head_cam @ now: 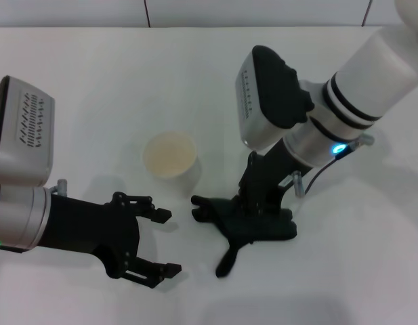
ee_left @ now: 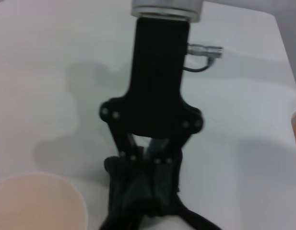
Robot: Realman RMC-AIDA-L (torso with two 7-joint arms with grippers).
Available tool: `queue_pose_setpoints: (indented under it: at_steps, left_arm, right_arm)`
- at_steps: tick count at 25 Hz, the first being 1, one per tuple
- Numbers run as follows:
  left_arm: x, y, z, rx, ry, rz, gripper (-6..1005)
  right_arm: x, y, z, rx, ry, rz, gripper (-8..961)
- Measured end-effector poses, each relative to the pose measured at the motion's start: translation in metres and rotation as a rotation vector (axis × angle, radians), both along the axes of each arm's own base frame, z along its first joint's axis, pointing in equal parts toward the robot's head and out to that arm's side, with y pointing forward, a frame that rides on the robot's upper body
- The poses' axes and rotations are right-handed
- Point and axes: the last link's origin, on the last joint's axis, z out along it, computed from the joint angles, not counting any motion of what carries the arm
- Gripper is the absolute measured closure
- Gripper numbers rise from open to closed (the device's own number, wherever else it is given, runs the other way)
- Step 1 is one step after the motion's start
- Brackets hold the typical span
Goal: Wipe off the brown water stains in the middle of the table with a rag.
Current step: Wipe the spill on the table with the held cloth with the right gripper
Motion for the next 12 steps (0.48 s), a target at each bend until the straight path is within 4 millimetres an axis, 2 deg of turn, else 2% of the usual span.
queue_pose_setpoints:
  at_steps: [6, 12]
  left_arm:
    - [0.000, -0.001, 0.000, 0.001, -0.009, 0.002, 104]
    - [-0.001, -0.001, 0.001, 0.006, -0.014, 0.006, 104]
  right_arm:
    - [0.015, 0.026, 0.012, 0.116, -0.031, 0.027, 873]
    - [0.023, 0.043, 0.019, 0.226, -0.060, 0.069, 874]
